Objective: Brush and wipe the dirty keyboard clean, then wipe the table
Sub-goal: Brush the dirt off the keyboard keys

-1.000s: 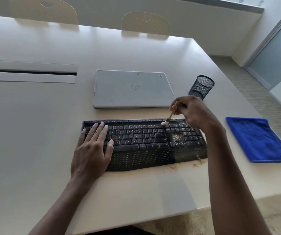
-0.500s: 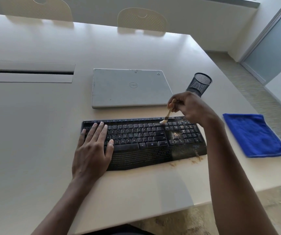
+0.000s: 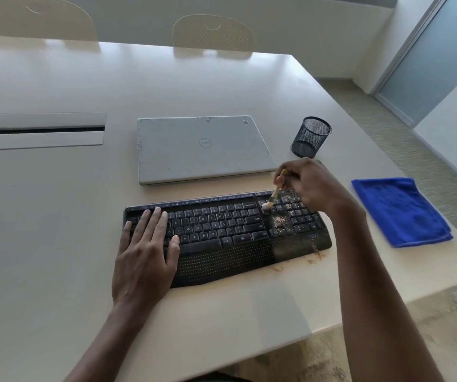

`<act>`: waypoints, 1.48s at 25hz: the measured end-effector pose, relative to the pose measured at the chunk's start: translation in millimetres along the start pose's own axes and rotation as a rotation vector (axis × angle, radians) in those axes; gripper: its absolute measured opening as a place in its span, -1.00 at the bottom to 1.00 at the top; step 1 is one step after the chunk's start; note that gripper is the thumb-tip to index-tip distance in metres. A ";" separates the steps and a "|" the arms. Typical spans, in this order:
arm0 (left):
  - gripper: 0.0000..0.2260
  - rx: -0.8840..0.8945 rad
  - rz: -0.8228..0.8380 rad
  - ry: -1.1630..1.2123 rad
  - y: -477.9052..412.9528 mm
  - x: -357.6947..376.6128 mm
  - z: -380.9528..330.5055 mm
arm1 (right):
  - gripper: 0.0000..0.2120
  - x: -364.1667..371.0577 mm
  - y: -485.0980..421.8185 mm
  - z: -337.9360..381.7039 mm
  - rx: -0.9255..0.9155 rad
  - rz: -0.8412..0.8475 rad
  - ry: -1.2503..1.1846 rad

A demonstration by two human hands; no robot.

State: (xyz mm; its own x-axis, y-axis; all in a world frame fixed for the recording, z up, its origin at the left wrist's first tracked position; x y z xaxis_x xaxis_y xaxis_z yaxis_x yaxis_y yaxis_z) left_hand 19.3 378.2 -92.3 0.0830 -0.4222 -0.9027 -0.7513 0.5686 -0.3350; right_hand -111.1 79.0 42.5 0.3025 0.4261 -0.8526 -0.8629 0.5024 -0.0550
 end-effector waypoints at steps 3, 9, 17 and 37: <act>-0.44 -0.004 -0.002 0.001 0.8 -0.3 -0.8 | -0.79 -13.8 3.9 -11.3 0.069 -0.082 0.080; -0.44 0.002 0.002 0.000 -0.2 -0.7 -0.8 | -0.77 5.9 4.5 13.2 -0.036 0.005 -0.088; -0.44 0.002 0.001 0.005 1.0 -0.6 -0.7 | -0.82 -6.7 19.6 1.8 0.033 -0.131 -0.045; -0.44 -0.001 0.002 -0.007 1.5 0.1 -1.1 | -0.80 -11.4 32.4 -6.4 0.144 -0.288 0.046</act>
State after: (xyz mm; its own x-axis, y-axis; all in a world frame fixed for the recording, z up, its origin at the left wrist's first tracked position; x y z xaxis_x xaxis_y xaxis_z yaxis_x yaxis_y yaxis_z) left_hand 17.4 378.3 -92.6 0.0859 -0.4157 -0.9054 -0.7524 0.5687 -0.3325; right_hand -145.1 85.5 47.1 0.5046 0.2183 -0.8353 -0.6775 0.6998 -0.2264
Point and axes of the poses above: each hand's wrist, its own y-axis away from the middle knuckle, its own x-axis out of the palm, z = x × y, the point moved 6 cm from there along -y, towards the middle knuckle, and after that the axes turned 3 degrees about -x, right-handed, at the moved point
